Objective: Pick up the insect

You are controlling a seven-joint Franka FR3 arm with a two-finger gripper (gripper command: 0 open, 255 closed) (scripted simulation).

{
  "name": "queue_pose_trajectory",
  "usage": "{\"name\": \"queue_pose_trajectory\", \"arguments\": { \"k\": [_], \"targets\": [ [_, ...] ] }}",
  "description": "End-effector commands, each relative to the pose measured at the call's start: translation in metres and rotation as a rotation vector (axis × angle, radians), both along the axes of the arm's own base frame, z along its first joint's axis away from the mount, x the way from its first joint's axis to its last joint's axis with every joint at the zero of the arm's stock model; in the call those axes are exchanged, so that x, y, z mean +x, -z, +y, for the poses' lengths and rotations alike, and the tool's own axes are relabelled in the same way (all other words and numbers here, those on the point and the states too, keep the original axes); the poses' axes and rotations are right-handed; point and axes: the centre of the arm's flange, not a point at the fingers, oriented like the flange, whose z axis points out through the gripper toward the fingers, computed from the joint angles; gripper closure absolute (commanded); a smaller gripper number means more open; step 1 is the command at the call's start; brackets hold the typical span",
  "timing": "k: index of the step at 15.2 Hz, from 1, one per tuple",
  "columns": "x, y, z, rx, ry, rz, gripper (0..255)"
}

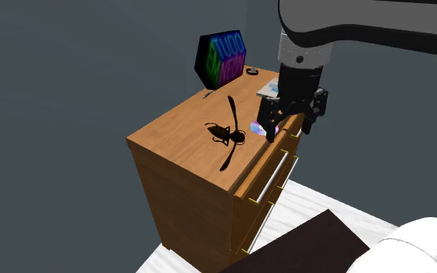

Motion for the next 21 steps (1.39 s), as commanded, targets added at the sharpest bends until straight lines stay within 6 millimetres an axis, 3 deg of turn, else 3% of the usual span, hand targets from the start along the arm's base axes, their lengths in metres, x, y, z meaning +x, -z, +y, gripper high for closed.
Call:
{"name": "queue_pose_trajectory", "arguments": {
  "k": [1,6,11,16,21],
  "targets": [
    [0.0,0.0,0.0,0.0,0.0,0.0,0],
    [0.078,0.01,0.035,-0.059,0.186,0.127,0],
    [0.158,0.031,0.054,-0.118,0.373,0.253,0],
    [0.237,0.064,0.056,-0.177,0.559,0.38,0],
    [0.311,0.105,0.042,-0.236,0.745,0.506,0]
  ]
}}
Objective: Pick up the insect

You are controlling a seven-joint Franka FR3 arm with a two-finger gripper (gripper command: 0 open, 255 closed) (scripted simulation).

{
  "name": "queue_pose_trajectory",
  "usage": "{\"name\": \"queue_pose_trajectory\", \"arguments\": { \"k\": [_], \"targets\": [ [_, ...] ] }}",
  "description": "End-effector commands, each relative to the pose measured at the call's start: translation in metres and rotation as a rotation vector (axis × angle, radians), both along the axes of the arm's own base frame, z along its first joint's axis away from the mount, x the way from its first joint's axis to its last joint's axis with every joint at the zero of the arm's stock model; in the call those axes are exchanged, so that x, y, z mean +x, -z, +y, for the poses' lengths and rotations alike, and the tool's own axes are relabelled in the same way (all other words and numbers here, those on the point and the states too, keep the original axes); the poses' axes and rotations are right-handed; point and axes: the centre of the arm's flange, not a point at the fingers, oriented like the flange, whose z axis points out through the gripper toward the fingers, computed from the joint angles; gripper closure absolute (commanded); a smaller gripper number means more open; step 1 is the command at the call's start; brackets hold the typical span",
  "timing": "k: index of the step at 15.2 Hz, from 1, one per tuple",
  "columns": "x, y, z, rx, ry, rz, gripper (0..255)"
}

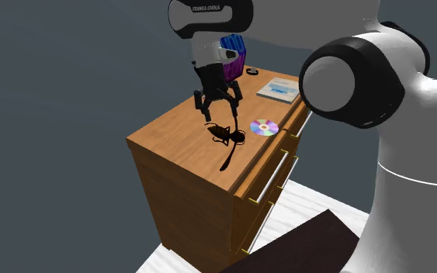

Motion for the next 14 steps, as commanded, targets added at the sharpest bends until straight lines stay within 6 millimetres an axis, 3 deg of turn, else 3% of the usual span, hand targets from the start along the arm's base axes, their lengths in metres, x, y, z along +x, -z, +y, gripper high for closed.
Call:
{"name": "queue_pose_trajectory", "arguments": {
  "k": [1,8,10,11,14],
  "targets": [
    [0.016,0.013,-0.005,-0.017,0.048,0.033,0],
    [0.016,0.053,-0.005,-0.017,0.048,0.033,0],
    [0.016,0.053,-0.005,-0.017,0.048,0.033,0],
    [0.017,0.053,-0.005,-0.017,0.048,0.033,255],
    [0.017,0.053,-0.006,-0.017,0.048,0.033,255]
  ]
}}
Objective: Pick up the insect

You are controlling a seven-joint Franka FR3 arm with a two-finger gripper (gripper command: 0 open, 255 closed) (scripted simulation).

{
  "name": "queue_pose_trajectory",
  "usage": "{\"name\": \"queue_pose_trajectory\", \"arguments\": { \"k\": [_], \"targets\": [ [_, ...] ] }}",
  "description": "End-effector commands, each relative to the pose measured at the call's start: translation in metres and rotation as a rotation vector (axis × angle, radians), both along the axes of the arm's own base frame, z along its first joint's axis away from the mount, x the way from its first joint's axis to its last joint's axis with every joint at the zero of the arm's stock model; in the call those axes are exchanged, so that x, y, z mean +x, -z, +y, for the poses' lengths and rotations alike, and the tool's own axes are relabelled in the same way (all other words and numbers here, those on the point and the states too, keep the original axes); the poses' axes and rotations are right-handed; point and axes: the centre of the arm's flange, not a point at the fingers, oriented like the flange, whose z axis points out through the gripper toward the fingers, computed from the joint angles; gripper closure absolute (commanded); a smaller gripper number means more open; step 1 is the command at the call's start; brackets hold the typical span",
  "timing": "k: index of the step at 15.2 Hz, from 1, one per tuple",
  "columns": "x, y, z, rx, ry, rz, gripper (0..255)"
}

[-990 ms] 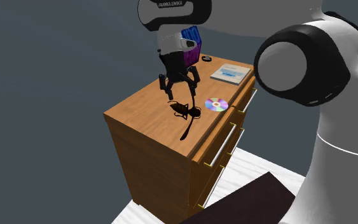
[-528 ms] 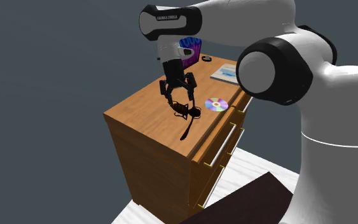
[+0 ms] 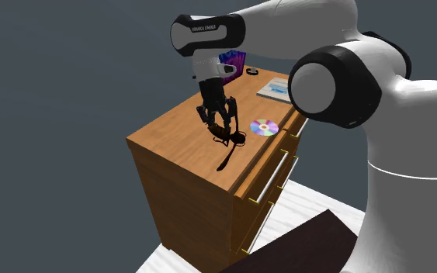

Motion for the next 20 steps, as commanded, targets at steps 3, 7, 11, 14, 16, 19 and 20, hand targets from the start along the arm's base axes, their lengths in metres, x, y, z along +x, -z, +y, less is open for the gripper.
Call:
{"name": "queue_pose_trajectory", "arguments": {
  "k": [3,7,11,14,16,19,20],
  "targets": [
    [0.001,0.001,-0.001,-0.001,0.001,0.0,255],
    [0.0,-0.004,0.0,-0.001,0.001,0.0,255],
    [0.0,-0.025,0.0,-0.001,0.001,0.0,255],
    [0.0,-0.04,0.0,-0.001,0.001,0.0,255],
    [0.0,-0.051,0.0,-0.001,0.001,0.0,255],
    [0.0,-0.067,0.0,-0.001,0.001,0.0,255],
    [0.0,-0.072,0.0,-0.001,0.001,0.0,255]
  ]
}}
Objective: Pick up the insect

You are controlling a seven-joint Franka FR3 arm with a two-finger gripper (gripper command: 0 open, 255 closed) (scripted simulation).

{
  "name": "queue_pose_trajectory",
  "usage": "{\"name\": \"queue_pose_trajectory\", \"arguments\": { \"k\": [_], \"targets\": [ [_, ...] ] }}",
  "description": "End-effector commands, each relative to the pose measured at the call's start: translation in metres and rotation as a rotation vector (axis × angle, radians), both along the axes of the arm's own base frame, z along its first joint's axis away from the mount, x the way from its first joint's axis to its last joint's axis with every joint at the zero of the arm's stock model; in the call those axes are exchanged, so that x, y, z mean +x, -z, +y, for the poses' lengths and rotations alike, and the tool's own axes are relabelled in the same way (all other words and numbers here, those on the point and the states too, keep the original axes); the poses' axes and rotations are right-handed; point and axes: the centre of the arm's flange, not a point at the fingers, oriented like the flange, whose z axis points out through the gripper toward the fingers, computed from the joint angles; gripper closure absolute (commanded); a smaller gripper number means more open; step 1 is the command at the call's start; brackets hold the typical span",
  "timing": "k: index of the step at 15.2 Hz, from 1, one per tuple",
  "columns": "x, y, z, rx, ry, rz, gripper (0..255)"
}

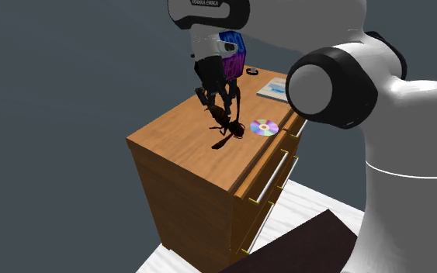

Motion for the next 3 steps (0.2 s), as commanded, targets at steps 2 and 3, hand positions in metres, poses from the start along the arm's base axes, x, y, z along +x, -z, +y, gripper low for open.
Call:
{"name": "queue_pose_trajectory", "arguments": {
  "k": [2,3],
  "targets": [
    [0.0004,-0.0114,-0.0001,0.0,0.0,0.0,255],
    [0.0005,-0.0114,-0.0001,0.0,0.0,0.0,255]
  ]
}}
